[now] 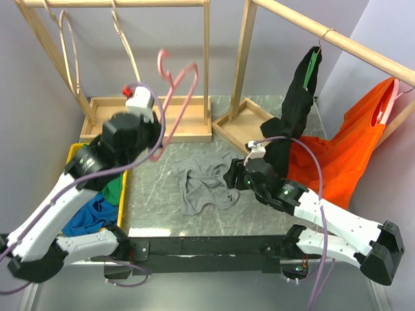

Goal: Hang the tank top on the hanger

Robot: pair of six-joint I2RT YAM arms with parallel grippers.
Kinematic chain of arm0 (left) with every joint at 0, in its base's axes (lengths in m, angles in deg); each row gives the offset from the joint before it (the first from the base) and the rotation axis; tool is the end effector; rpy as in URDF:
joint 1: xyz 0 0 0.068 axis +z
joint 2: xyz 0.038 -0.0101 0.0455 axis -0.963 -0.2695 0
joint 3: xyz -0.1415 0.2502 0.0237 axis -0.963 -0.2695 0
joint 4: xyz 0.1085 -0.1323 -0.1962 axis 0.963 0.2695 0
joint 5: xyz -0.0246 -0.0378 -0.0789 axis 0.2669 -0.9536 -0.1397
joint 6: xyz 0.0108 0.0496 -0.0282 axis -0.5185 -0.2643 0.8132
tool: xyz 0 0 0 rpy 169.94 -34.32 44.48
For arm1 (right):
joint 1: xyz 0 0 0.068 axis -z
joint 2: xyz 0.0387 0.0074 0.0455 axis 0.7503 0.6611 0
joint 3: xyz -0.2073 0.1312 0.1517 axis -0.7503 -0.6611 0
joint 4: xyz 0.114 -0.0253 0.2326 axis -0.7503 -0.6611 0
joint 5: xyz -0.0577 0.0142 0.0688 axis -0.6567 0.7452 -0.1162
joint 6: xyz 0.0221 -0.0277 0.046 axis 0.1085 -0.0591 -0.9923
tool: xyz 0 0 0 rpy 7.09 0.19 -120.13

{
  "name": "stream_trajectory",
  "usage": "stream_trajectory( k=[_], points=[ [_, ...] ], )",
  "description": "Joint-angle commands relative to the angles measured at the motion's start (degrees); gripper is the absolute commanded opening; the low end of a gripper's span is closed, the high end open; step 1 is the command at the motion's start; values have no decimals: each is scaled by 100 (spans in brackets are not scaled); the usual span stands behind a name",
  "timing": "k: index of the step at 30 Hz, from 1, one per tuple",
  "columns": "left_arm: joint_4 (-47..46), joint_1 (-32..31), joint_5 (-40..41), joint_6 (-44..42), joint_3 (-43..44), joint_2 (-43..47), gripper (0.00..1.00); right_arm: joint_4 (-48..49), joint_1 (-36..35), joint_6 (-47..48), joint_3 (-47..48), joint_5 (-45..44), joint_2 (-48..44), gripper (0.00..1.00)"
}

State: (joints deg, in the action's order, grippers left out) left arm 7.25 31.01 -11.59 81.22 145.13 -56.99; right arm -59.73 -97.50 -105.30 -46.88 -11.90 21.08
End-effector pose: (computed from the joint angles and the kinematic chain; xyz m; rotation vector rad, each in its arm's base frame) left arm 0.1540 -0.1228 0.4776 0.1082 1.8596 -0.3859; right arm 0.1418 0.1468 0.2806 -0.1336 2.1475 0.5978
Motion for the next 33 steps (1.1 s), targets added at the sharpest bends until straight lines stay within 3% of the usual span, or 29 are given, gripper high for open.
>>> stream_trajectory(
  k=[1,7,12,18,24,28,33],
  points=[
    [-237,-77,-886,128,-880,943,1,299,-25,-126,-201,-149,159,58],
    [-123,-77,-2044,198,-1901,1893,1,510,-33,-390,-579,87,475,41],
    [18,-77,-2917,172,-2342,2361,1,739,-69,-767,-1010,290,765,38],
    [369,-77,-3497,93,-2632,2633,1,695,-130,-1058,-1028,-210,994,38],
    [764,-77,-3559,171,-2554,2774,1,643,-122,-1163,-1037,-763,1108,48],
    [1046,-77,-3656,251,-2562,2853,1,1018,63,-1050,-1142,-468,1266,52],
    [1441,-77,-3621,400,-2624,2976,1,1433,230,-970,-1213,-202,1503,49]
  ],
)
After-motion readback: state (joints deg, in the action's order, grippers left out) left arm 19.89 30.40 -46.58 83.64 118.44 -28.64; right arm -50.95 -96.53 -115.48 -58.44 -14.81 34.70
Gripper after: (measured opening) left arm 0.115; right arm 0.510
